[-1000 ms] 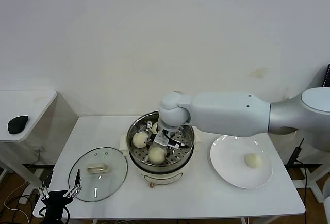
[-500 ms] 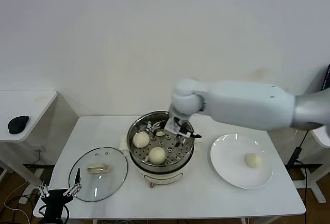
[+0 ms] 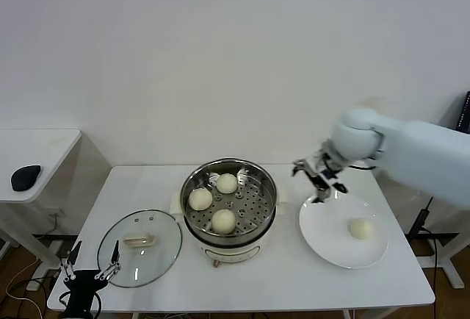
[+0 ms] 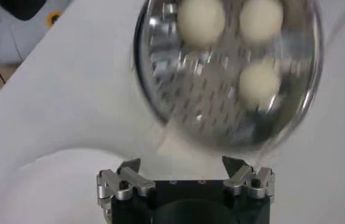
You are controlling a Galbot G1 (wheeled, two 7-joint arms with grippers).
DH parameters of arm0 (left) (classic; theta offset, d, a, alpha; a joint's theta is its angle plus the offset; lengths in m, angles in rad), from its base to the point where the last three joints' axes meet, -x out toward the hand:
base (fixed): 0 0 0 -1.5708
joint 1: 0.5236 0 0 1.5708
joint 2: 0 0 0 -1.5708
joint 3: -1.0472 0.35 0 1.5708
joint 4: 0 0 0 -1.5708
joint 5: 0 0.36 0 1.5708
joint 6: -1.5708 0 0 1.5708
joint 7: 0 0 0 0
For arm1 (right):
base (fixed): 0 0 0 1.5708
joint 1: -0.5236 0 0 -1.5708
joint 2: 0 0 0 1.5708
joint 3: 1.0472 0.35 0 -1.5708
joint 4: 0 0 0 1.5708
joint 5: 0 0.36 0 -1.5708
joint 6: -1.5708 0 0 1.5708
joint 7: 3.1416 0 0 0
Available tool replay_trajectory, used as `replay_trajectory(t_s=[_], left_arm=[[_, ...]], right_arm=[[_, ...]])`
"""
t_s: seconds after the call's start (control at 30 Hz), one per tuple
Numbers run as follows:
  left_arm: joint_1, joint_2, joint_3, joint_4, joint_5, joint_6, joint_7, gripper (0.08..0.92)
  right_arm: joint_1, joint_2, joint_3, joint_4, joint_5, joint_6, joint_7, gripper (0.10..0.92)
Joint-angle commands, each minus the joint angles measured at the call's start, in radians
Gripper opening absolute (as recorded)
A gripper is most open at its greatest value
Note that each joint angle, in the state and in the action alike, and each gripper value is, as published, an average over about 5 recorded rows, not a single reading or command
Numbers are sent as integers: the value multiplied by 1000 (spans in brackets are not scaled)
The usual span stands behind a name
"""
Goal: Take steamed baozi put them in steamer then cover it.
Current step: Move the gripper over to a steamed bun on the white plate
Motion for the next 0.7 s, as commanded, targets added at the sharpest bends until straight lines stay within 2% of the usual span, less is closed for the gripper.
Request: replay_trajectory(t_s=[0.03, 0.37, 0.7], left_arm=[[-7, 3, 13, 16, -3, 0, 1, 823], [-12, 6, 15, 28, 1, 1, 1, 823], [-9, 5, 7, 32, 0, 2, 2, 823]], right_arm=[[-349, -222, 269, -31, -140, -49, 9, 823], [-651, -183, 504, -164, -223, -20, 25, 823], [-717, -81, 561, -304, -258, -7, 42, 823]])
